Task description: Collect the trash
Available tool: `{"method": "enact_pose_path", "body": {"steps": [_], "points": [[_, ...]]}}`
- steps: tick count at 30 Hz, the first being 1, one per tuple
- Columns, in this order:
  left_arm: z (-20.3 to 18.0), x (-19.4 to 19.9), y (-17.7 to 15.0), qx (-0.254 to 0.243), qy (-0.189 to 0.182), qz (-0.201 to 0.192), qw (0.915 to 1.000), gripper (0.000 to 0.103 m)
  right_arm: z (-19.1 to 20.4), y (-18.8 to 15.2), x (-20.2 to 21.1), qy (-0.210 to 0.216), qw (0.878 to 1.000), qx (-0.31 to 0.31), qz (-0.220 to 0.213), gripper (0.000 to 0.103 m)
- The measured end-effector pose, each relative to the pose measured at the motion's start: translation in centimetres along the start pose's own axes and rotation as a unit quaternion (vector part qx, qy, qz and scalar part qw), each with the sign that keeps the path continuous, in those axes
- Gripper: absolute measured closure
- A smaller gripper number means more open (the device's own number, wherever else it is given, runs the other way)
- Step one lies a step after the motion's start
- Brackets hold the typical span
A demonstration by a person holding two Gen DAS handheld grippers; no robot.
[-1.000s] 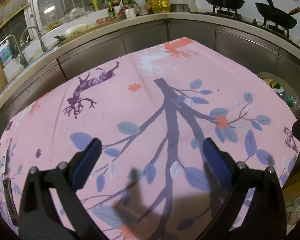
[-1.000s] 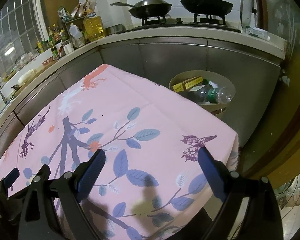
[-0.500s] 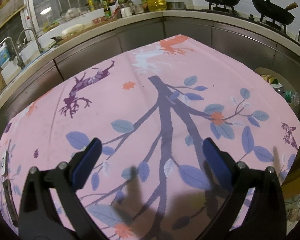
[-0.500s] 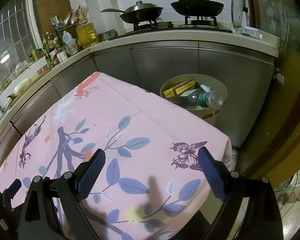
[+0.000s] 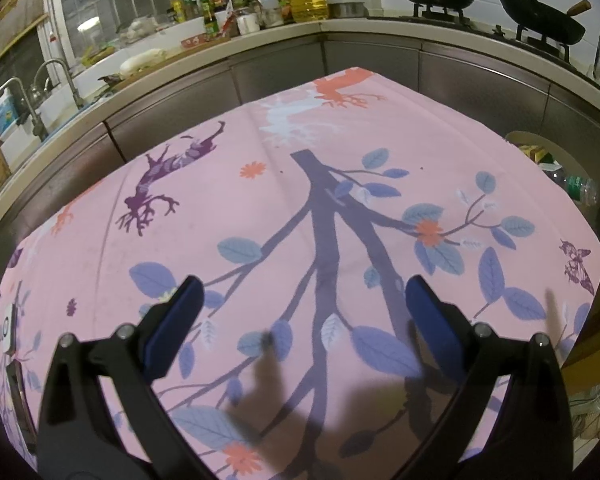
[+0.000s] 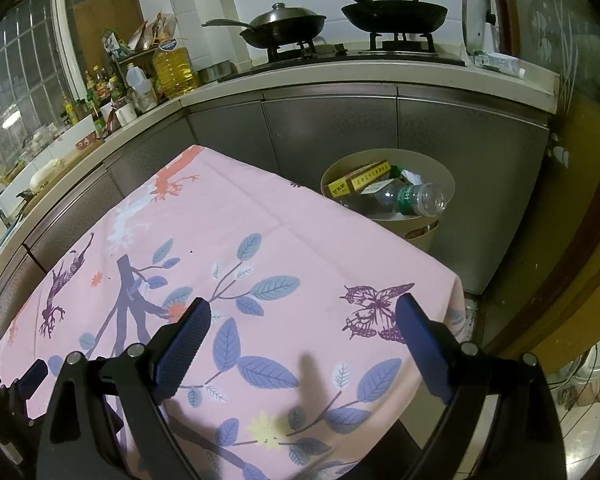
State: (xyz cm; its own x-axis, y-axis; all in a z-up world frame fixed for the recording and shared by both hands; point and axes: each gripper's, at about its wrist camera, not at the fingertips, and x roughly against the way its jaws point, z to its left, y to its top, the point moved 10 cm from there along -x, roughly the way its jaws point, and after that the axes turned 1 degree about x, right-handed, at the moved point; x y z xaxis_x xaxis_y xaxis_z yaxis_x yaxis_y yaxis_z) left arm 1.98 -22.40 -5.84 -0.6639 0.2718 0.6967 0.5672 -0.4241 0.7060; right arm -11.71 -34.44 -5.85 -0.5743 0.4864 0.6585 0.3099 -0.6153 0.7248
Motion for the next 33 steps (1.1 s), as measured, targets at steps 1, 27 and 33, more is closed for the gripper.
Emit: {"method": "enact_pose_path", "body": {"steps": [1, 27, 33], "points": [[0.02, 0.02, 0.02, 0.0, 0.001, 0.0, 1.0, 0.006, -0.03, 0.0, -0.02, 0.0, 1.0, 0.0, 0.0, 0.013], [-0.85, 0.17, 0.23, -0.013, -0.004, 0.0, 0.9999, 0.006, -0.63, 0.53, 0.34, 0.002, 1.0, -0.011, -0.006, 0.013], [-0.89, 0.31, 0.44, -0.017, -0.006, -0.004, 0.9998, 0.006, -0.57, 0.45, 0.48, 0.002, 1.0, -0.011, -0.007, 0.013]]}}
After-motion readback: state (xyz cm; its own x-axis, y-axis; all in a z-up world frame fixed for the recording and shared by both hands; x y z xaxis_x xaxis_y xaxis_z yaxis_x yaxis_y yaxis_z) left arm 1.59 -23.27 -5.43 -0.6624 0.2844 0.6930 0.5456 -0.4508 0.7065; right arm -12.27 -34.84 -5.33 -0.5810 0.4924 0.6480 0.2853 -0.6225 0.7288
